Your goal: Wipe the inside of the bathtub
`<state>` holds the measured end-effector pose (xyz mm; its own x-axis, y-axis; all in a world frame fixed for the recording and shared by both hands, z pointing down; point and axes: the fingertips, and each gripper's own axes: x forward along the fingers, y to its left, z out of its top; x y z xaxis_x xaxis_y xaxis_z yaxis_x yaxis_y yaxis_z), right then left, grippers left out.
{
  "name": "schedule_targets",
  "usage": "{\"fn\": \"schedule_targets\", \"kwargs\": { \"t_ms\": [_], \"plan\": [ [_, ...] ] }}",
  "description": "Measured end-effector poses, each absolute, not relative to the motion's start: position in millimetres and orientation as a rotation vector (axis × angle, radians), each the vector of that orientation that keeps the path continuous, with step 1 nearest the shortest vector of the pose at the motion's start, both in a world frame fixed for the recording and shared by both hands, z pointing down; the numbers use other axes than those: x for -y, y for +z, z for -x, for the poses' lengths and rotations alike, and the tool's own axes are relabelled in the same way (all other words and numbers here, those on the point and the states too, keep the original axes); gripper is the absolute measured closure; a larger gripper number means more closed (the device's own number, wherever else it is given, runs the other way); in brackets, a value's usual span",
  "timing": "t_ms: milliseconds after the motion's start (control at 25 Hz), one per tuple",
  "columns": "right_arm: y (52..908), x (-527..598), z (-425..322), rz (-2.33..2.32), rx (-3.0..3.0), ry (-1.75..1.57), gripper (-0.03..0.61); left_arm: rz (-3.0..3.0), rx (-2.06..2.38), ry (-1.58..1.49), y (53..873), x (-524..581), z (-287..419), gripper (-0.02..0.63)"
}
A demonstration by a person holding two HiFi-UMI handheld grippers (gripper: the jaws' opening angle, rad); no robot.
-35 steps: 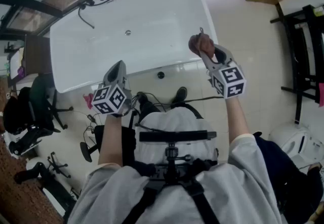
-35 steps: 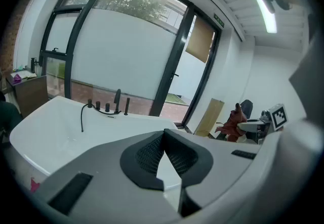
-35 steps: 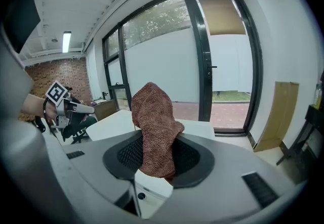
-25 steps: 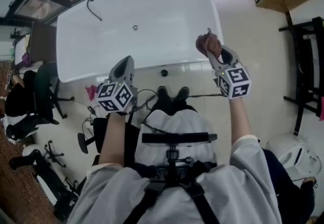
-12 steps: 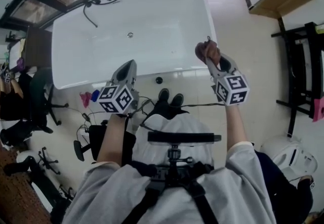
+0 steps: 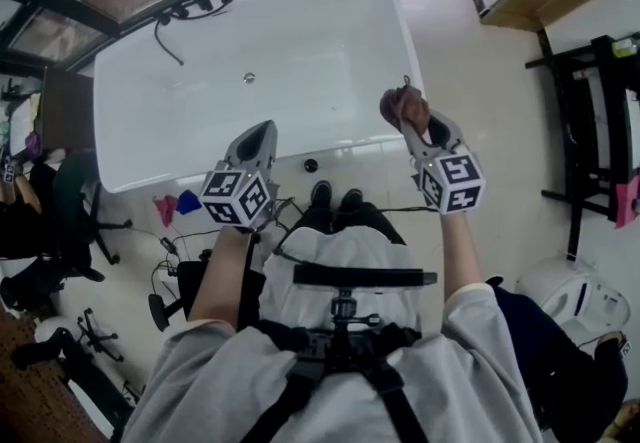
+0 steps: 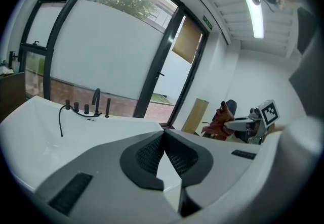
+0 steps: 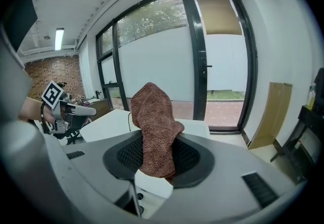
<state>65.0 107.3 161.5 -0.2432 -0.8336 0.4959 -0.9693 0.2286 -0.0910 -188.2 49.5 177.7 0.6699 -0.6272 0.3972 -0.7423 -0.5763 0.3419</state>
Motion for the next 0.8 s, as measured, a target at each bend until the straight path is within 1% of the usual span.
{"fn": "schedule_targets", "kwargs": {
  "t_ms": [360, 800],
  "plan": [
    [171, -98, -103, -1.595, 2.227, 0.546, 0.437, -2.359, 1.138, 0.353, 185, -67, 151, 0.606],
    [184, -94, -190, -1.344, 2.359, 0.510, 0.437, -2.232, 1.323, 0.289, 188, -107, 38, 0.606]
  ]
}}
